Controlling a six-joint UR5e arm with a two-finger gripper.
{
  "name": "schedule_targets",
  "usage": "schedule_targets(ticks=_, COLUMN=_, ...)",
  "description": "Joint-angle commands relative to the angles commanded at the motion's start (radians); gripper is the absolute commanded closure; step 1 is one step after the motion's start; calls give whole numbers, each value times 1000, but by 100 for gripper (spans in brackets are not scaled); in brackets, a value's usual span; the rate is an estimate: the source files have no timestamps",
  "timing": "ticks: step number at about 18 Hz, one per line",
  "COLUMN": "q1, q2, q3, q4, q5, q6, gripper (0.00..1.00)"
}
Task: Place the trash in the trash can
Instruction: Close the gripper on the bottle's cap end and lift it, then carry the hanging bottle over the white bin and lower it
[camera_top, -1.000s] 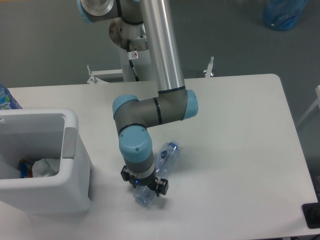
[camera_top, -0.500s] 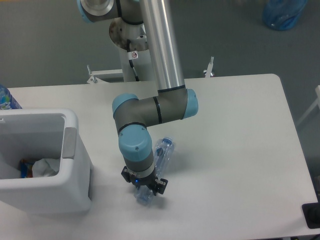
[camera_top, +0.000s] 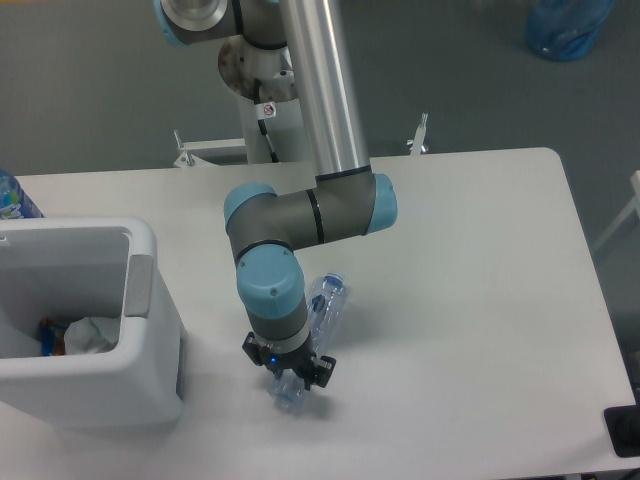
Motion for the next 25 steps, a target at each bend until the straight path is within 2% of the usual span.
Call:
schedule_targets(ticks=2, q1=29, q2=47, q3=8, q4=-2, q5=-32, q6=-9, gripper=45)
schedule_targets(ticks=5, q1=100, q2=133, q3=23, q4=-2, q5=-185, q6=-57, gripper=45)
schedule_targets(ticks=8, q1=147, q2=152, q3=73, q4=-2, q5=-302, q6=-95, gripper=45)
schedule_targets(ticks=11, q1=186, q2=206, q3=129, q4=-2, q5=-382, q6=-185, gripper=45)
schedule_targets(ticks=15, q1=189, q2=212, q3=228, q4=5, q5=-425, q6=-277, gripper=45)
schedule_targets(ticks=19, q1=177, q2=207, q3=343, q4=18, q5=-448, q6=-431, gripper=45)
schedule_targets(ticks=21, q1=170, q2=212, q3=370, q4=20, q5=-478, q6=-463, gripper=45)
schedule_targets(ticks=25, q1=141, q2=236, q3=380, q4=35, q5=-534, q6=-507, gripper=44)
